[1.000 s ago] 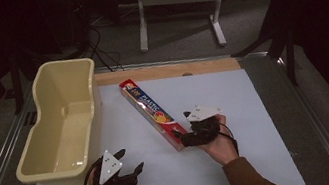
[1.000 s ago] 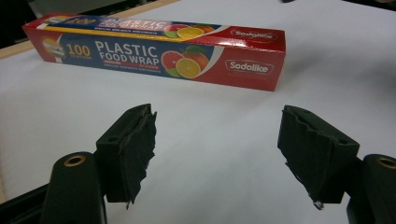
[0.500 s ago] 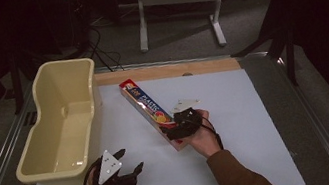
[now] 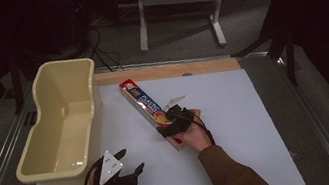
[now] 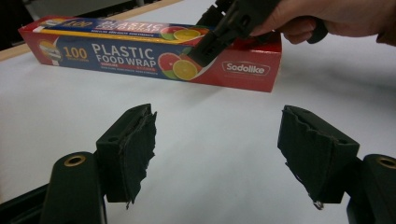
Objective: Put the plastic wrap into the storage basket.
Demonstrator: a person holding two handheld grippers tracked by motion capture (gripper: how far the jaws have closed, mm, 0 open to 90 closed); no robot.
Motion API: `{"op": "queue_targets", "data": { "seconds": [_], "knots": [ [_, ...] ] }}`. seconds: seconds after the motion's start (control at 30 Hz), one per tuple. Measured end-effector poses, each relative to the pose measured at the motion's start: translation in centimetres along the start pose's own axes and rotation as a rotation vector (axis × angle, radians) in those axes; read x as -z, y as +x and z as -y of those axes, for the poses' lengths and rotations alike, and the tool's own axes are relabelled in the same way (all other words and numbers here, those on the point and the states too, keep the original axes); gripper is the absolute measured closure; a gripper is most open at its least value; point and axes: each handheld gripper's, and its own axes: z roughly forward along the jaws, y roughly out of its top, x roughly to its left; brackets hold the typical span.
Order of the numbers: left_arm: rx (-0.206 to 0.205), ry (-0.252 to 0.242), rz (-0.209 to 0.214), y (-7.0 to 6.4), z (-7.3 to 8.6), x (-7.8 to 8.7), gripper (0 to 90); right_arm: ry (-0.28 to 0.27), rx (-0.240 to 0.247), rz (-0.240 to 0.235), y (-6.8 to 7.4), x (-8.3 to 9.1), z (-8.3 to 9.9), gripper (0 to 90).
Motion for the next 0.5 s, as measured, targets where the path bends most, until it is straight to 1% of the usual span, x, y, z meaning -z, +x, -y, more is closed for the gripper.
{"op": "queue_targets", "data": {
  "seconds": [0.03,0.07,0.13,0.2,0.23,0.27,0.3,0.33,0.37,0.4,0.43,0.47,0.5],
  "knots": [
    [0.000,0.003,-0.001,-0.03,0.00,-0.03,27.3,0.000,0.000,0.000,0.00,0.00,0.00,22.8],
    [-0.001,0.004,-0.002,-0.02,0.00,-0.03,27.3,0.020,-0.002,0.000,-0.11,-0.21,-0.25,23.6],
    [0.000,0.001,-0.004,0.03,0.00,0.02,27.3,0.028,-0.002,0.004,-0.11,-0.29,-0.29,23.4],
    [0.001,-0.001,-0.004,0.07,-0.01,0.07,27.3,0.048,-0.003,-0.008,-0.22,-0.44,-0.41,26.8],
    [0.004,-0.004,-0.005,0.07,-0.01,0.08,27.3,0.062,-0.005,-0.032,-0.15,-0.39,-0.63,32.7],
    [0.003,-0.003,-0.005,0.08,-0.01,0.09,27.3,0.062,-0.005,-0.032,-0.15,-0.39,-0.63,32.7],
    [0.002,-0.002,-0.004,0.09,0.00,0.07,27.3,0.070,-0.003,-0.025,-0.05,-0.36,-0.70,33.4],
    [0.002,0.000,-0.003,0.08,0.00,0.05,27.3,0.085,-0.010,-0.015,0.01,-0.27,-0.82,35.2],
    [0.002,-0.001,-0.003,0.07,0.00,0.05,27.3,0.085,-0.010,-0.015,0.01,-0.27,-0.82,35.2],
    [0.001,-0.002,-0.002,0.05,0.00,0.06,27.3,0.099,-0.025,-0.006,-0.06,-0.08,-0.82,36.7],
    [0.001,-0.003,-0.003,0.04,0.01,0.07,27.3,0.099,-0.025,-0.006,-0.06,-0.08,-0.82,36.7],
    [0.002,-0.001,-0.006,0.06,0.01,0.14,27.5,0.113,-0.023,0.013,-0.06,0.18,-0.69,37.6],
    [0.002,-0.001,-0.006,0.06,0.01,0.14,27.6,0.113,-0.023,0.013,-0.06,0.18,-0.69,37.6]
  ]
}}
